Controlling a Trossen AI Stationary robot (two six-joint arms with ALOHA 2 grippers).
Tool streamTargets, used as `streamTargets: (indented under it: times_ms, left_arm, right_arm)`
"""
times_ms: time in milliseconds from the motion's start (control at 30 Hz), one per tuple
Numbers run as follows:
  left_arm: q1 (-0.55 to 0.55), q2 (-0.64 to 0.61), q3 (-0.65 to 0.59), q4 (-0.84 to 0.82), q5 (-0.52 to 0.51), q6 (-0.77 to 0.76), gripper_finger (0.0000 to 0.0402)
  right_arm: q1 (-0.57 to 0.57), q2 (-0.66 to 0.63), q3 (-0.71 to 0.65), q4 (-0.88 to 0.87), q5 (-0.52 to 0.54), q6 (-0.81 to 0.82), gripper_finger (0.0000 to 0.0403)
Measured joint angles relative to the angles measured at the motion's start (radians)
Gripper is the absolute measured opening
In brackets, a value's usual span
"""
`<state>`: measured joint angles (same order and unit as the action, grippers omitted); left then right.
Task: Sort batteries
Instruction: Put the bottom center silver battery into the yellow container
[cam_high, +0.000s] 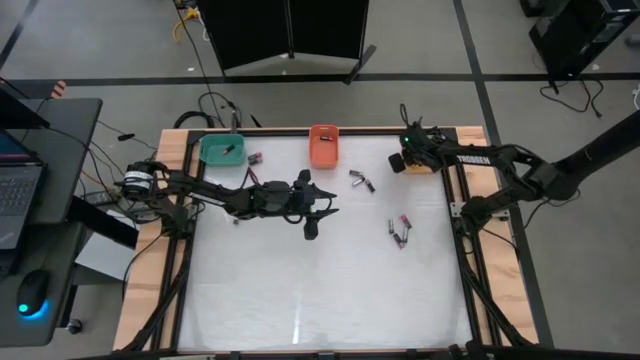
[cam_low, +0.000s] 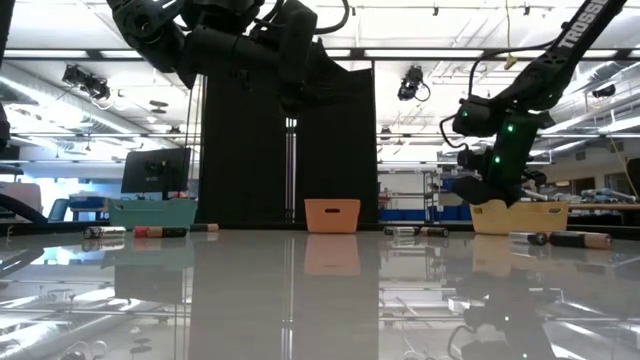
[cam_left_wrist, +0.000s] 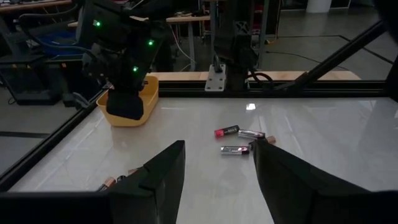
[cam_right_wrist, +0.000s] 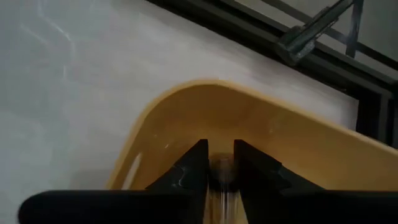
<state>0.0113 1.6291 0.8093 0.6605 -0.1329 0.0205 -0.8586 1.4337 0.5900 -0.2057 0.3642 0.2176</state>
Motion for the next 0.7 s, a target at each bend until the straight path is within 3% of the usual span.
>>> streamTargets:
  times_ms: [233,400,533,700]
  left_arm:
    - [0.0,0.0,0.0,0.0,0.0,0.0,0.0198]
    - [0.0,0.0,0.0,-0.004,-0.001,0.001,0.0198]
    - [0.0,0.0,0.0,-0.019,-0.002,0.001,0.0198]
    - [0.002,0.0,0.0,-0.057,-0.002,0.001,0.0198]
  right_arm:
    - [0.012,-0.026,0.0,-0.008,0.009,-0.001,0.012]
    - [0.031,-0.118,0.0,-0.045,0.01,-0.018,0.0127]
    - [0.08,-0.239,0.0,-0.112,0.011,-0.035,0.0103]
    - [0.202,-0.401,0.0,-0.192,0.004,-0.032,0.0037]
